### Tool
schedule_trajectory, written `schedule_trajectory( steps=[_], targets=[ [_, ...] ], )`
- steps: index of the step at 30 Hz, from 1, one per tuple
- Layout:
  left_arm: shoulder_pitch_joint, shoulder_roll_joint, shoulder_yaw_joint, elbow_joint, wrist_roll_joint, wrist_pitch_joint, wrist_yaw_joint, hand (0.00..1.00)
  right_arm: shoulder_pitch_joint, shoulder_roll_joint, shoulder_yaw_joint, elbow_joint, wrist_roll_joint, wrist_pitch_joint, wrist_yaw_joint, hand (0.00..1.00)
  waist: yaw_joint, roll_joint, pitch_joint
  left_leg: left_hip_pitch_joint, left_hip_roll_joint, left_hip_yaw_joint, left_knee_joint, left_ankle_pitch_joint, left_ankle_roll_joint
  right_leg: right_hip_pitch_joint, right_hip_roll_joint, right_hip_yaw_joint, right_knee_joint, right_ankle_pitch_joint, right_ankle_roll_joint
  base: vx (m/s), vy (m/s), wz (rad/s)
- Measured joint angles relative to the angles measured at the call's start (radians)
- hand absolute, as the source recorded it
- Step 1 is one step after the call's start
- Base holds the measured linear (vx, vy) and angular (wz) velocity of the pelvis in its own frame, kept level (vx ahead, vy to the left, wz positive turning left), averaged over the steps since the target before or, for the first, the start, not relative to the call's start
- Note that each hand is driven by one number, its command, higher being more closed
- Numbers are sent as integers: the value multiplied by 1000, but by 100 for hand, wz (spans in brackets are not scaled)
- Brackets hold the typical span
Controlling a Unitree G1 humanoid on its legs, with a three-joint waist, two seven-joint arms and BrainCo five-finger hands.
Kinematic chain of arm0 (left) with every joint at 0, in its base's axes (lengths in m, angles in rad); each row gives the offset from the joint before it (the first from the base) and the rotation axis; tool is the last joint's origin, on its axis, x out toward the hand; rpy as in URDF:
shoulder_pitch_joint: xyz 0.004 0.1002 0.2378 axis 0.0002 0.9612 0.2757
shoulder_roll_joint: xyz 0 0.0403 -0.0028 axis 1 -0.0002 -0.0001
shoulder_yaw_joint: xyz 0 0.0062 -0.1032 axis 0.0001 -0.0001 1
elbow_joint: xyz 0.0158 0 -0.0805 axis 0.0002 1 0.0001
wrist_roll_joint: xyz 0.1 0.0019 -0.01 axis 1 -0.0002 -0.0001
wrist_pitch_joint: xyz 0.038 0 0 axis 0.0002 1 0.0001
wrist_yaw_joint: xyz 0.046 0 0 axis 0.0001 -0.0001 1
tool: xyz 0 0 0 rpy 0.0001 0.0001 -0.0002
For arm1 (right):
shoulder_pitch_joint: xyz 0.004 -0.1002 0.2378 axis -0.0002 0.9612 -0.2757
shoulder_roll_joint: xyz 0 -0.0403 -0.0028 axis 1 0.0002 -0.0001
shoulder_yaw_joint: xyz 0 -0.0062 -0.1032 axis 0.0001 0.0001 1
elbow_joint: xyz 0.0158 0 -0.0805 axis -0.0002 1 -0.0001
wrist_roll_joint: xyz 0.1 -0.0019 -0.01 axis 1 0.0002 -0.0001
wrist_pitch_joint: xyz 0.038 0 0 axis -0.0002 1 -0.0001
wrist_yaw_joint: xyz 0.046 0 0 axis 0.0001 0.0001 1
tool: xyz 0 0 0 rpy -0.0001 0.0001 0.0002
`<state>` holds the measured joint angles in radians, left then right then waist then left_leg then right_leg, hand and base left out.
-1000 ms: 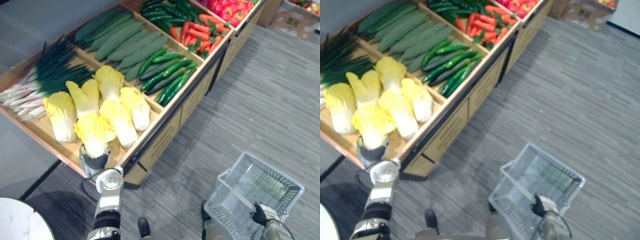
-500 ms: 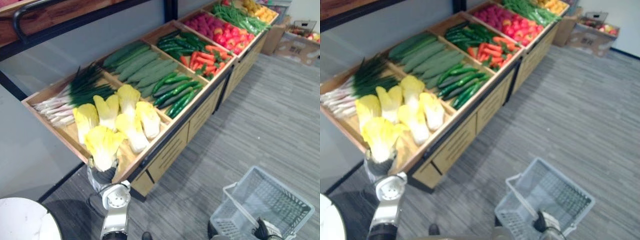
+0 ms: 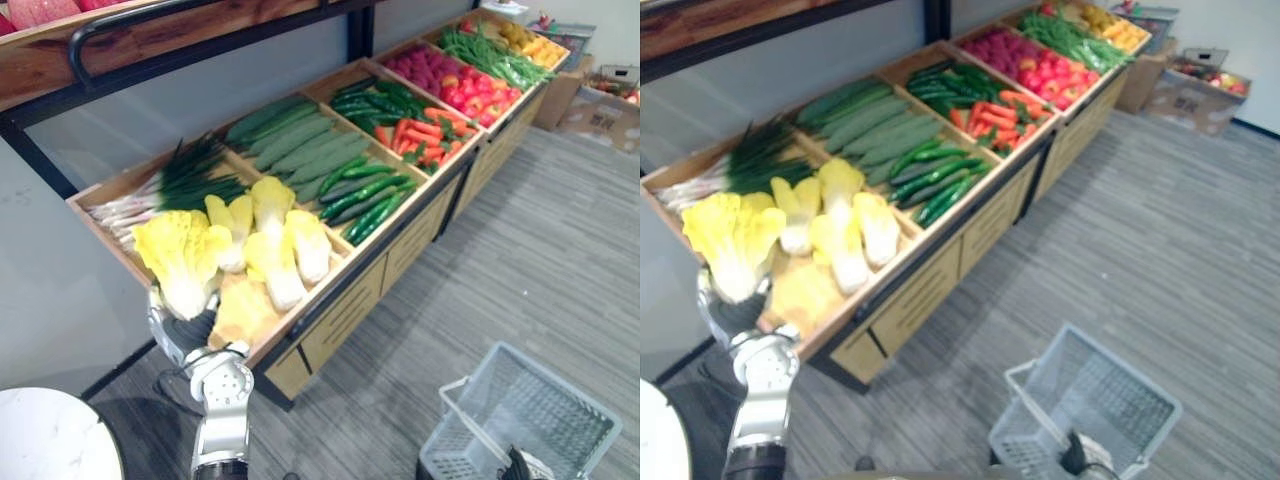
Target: Pick vegetable in the basket
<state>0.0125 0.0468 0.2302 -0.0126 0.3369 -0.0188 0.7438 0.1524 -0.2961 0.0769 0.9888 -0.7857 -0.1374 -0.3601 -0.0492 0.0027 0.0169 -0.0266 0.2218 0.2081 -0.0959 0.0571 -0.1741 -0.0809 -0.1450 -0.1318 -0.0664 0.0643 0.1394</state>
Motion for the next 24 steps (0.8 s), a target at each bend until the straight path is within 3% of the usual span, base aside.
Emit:
schedule_trajectory(
  steps=[5, 10, 14, 24],
  targets=[
    [-19, 7, -42, -135, 39, -6, -6, 100, -44, -35, 15, -14, 6, -13, 26, 100, 1, 3, -6, -2, 0, 3, 0, -1, -1, -4, 0, 7, 0, 2, 3, -2, -1, -1],
    [-21, 17, -144, -221, 39, -46, -49, 100, -118, -94, 22, -27, 65, -15, 44, 100, 9, 12, -13, -5, 0, 13, 0, -1, -1, -14, 1, 21, 0, 6, 4, -2, -2, -5],
    [-26, 23, -206, -223, 39, -66, -95, 100, -161, -104, 19, -28, 128, -12, 43, 100, 23, 15, -15, -5, 0, 23, 0, 0, 0, -19, 1, 28, 0, 10, 5, -1, -2, -6],
    [-24, 50, -352, -223, 35, -105, -184, 100, -232, -124, 19, -32, 137, 8, 43, 100, 23, 15, -15, -2, -1, 29, 0, 0, 0, -20, 1, 34, 1, 11, 6, 0, -1, -1]
  ],
)
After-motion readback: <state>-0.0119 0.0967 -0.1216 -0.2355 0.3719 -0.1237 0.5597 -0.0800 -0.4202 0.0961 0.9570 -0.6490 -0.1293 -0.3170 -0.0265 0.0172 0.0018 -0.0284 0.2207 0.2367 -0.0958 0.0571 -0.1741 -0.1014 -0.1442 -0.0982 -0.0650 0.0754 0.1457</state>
